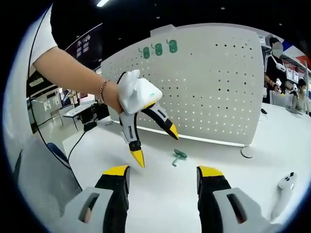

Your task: Insert the hook assembly into the mounting plate slot until the hook locks in place.

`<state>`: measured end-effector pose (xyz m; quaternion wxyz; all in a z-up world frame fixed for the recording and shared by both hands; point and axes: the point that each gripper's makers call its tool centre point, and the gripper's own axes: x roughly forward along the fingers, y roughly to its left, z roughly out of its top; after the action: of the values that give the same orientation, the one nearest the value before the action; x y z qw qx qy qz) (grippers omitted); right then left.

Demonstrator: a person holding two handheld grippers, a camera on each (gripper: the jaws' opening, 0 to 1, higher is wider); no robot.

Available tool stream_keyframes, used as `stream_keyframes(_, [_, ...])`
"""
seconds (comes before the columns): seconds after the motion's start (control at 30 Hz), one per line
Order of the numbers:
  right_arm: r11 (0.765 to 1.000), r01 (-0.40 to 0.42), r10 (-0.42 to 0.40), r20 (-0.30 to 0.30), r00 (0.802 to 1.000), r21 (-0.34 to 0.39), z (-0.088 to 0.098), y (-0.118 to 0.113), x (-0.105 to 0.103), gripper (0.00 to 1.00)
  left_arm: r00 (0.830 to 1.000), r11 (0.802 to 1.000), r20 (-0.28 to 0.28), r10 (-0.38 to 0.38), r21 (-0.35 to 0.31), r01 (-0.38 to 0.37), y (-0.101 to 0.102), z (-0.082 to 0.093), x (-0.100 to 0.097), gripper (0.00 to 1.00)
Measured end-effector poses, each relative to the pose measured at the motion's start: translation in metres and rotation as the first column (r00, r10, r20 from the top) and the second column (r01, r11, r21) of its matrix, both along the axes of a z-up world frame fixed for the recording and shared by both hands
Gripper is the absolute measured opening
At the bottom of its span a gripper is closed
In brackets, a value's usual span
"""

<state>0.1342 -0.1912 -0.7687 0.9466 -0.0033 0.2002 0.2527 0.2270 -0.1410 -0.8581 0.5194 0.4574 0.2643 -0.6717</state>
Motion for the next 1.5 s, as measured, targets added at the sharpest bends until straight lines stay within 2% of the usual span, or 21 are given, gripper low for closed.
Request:
stream_keyframes(0.27, [1.0, 0.003, -0.003, 0.0, 1.0, 0.006, 0.0, -0.001, 0.0, 0.54, 0.999, 0.998, -0.007, -0.031, 0.046, 0.031, -0.005, -0.013, 0.002, 0.8])
stream_keyframes(0.43, [1.0, 0.004, -0.004, 0.006, 1.0, 0.006, 0.002, 0.0, 0.0, 0.53, 0.999, 0.997, -0.04, -0.027, 0.076, 0.03, -0.002, -0.023, 0.002, 0.81])
stream_keyframes(0.8, [1.0, -0.016, 0.016, 0.015, 1.0, -0.004, 0.004, 0.005, -0.001, 0.51, 0.997, 0.994, -0.063, -0.052, 0.089, 0.057, -0.002, -0.027, 0.0, 0.81])
stream_keyframes(0.93, [1.0, -0.017, 0.017, 0.01, 1.0, -0.003, 0.003, 0.005, -0.001, 0.51, 0.994, 0.994, -0.095, -0.046, 0.097, 0.056, -0.002, -0.029, -0.002, 0.8])
stream_keyframes(1.17, [1.0, -0.009, 0.009, 0.002, 1.0, 0.008, 0.001, 0.004, 0.0, 0.52, 0.995, 0.995, -0.097, -0.037, 0.087, 0.045, -0.005, -0.03, -0.001, 0.82])
stream_keyframes(1.33, [1.0, -0.011, 0.011, 0.004, 1.0, 0.0, 0.001, 0.003, 0.0, 0.51, 0.995, 0.996, -0.099, -0.032, 0.076, 0.04, -0.006, -0.029, 0.002, 0.77])
stream_keyframes(1.5, [1.0, -0.005, 0.005, 0.002, 1.0, 0.003, 0.001, 0.002, 0.0, 0.51, 0.994, 0.999, -0.11, 0.01, 0.05, -0.005, -0.01, -0.026, 0.011, 0.62])
